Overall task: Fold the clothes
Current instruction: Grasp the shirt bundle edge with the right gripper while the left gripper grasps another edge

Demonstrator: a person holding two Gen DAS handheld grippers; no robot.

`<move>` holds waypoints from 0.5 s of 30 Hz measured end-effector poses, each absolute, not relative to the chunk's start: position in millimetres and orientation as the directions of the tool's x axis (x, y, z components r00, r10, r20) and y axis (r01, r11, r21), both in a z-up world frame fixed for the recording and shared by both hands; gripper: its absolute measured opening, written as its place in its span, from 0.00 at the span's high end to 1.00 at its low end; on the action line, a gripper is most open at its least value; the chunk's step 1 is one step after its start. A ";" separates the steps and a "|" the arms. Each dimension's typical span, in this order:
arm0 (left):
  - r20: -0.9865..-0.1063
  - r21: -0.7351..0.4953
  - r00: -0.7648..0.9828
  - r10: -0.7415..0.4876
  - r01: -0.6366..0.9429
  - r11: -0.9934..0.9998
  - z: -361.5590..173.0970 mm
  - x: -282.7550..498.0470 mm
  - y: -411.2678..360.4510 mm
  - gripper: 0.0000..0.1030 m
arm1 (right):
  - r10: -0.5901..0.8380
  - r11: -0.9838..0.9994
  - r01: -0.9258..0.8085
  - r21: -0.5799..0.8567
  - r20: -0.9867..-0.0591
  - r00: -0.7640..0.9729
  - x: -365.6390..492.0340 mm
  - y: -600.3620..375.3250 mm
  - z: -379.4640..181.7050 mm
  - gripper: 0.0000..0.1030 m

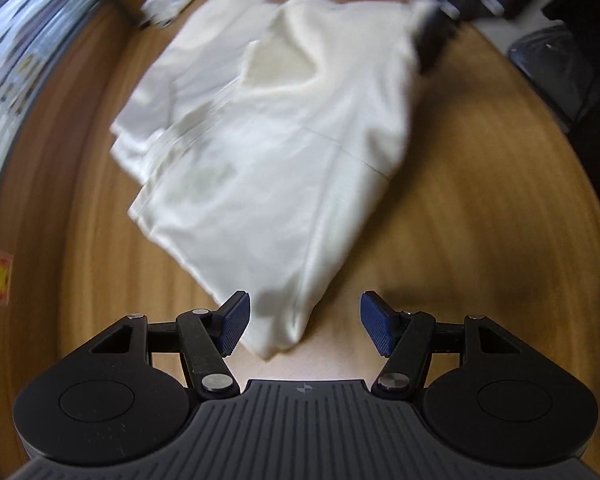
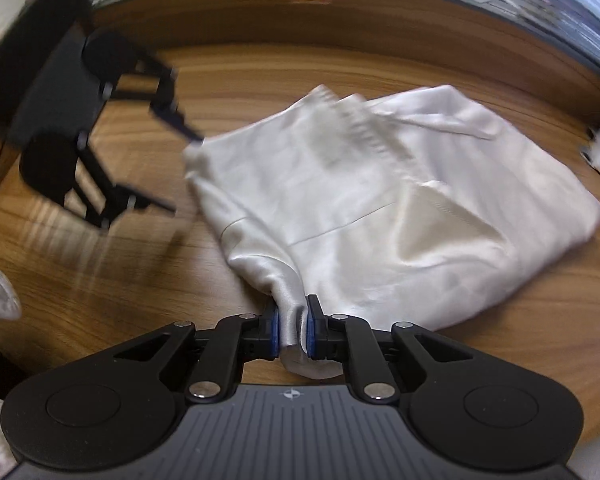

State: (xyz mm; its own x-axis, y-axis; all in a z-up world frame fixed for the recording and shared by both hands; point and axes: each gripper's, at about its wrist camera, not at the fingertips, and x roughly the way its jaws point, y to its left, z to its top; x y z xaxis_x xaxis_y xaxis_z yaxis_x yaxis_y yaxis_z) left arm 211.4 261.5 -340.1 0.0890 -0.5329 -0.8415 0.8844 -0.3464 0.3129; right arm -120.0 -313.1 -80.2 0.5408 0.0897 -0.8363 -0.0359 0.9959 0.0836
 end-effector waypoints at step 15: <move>-0.811 0.307 0.059 -0.582 0.890 -0.338 -330.9 216.6 244.8 0.94 | 0.082 0.997 -0.043 0.070 -0.850 0.520 -135.0 -353.3 -46.5 0.87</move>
